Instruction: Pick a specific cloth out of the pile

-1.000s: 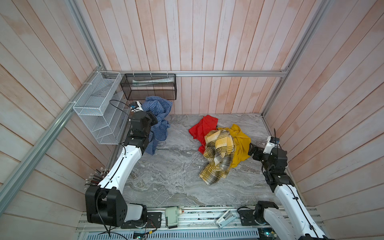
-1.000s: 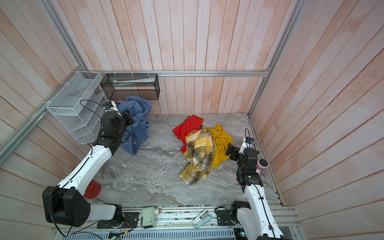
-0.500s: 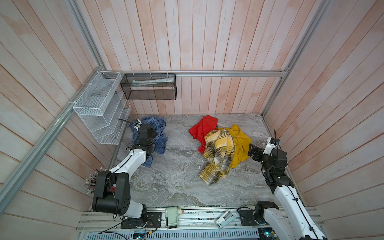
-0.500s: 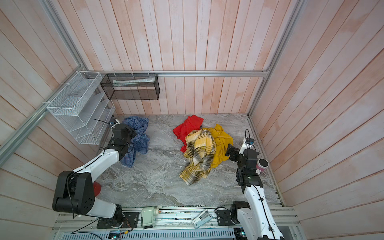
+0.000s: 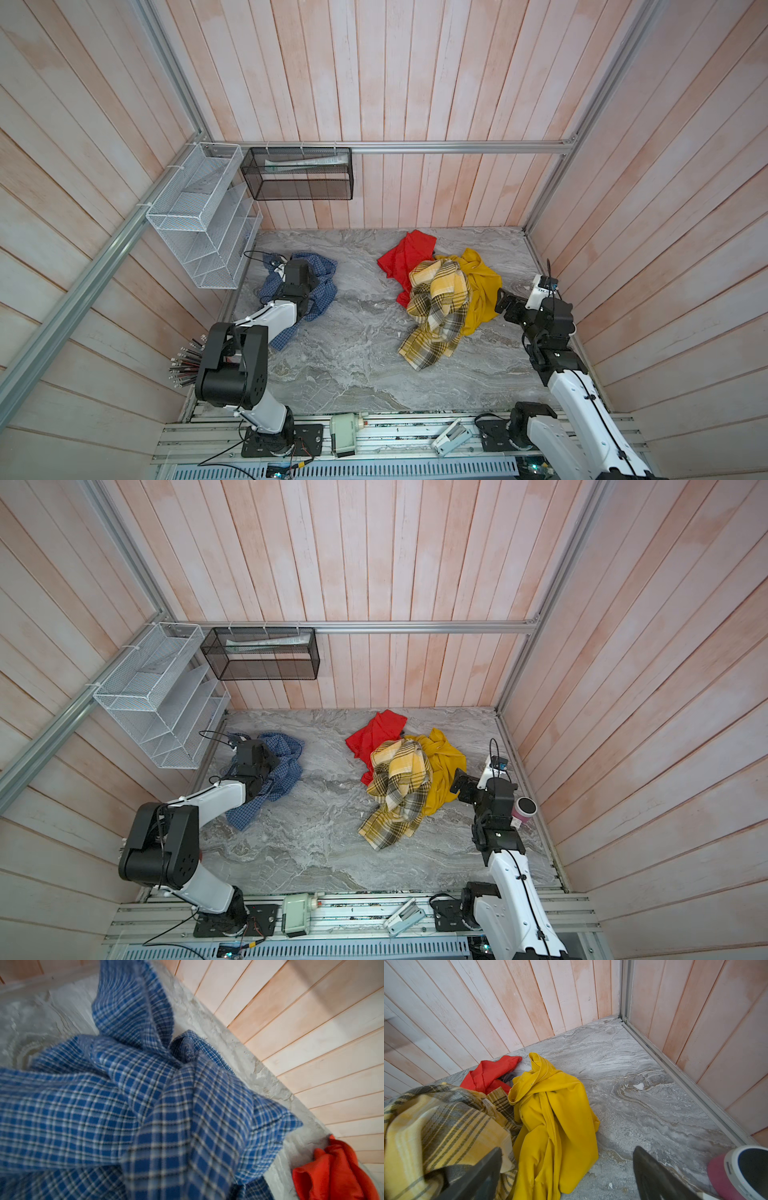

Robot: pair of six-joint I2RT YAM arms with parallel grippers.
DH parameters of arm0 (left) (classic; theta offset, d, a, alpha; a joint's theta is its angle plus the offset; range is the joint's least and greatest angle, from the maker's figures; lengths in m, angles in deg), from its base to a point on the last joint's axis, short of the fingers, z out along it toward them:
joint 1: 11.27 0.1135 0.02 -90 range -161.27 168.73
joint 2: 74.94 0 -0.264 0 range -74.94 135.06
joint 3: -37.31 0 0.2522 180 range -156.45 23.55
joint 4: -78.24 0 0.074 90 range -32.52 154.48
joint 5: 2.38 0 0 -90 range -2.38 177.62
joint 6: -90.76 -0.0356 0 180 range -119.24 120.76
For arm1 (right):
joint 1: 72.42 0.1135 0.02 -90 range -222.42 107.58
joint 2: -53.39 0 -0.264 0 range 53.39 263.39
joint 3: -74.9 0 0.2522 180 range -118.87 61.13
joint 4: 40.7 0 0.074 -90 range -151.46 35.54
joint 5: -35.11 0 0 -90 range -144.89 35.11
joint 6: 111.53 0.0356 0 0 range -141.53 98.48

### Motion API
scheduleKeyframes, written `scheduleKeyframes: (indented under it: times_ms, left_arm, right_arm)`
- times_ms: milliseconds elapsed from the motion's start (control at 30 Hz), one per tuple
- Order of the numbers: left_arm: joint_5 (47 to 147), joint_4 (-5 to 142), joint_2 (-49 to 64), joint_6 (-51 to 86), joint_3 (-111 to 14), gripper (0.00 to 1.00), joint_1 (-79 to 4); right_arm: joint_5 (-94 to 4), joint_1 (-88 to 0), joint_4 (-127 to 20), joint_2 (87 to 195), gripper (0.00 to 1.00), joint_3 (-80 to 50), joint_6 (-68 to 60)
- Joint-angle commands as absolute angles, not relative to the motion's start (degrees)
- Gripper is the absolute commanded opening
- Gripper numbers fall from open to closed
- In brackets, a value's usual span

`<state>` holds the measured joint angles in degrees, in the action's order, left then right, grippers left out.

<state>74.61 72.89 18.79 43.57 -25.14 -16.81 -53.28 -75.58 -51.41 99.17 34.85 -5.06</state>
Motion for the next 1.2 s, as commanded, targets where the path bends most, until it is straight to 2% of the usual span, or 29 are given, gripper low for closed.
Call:
scheduleKeyframes:
  times_ms: [0,167,233,467,667,933,1167]
  left_arm:
    - [77.48,72.44,21.27,45.31,-25.98,0.00,-16.24]
    - [79.10,71.13,24.99,44.63,-30.06,0.00,-16.01]
    - [80.22,70.47,25.79,43.82,-31.38,0.09,-16.01]
    - [83.89,71.02,24.96,41.43,-31.22,0.63,-16.01]
    - [83.73,69.98,22.37,37.65,-30.88,1.00,-16.43]
    - [77.97,65.24,16.67,35.33,-31.35,1.00,-17.91]
    - [74.68,66.12,10.80,32.24,-29.84,1.00,-20.21]
  right_arm:
    - [-52.71,-75.85,-50.18,99.36,0.98,35.33,-4.92]
    - [-54.10,-75.94,-47.98,99.89,0.98,37.40,-5.08]
    - [-54.81,-75.85,-46.20,99.84,0.98,38.40,-5.44]
    - [-60.16,-75.84,-34.74,100.01,0.98,44.05,-5.51]
    - [-61.12,-75.94,-27.57,103.14,0.98,45.87,-6.58]
    - [-63.97,-75.94,-28.91,105.33,0.98,43.47,-7.68]
    - [-63.88,-75.97,-21.85,104.28,0.98,46.10,-10.60]
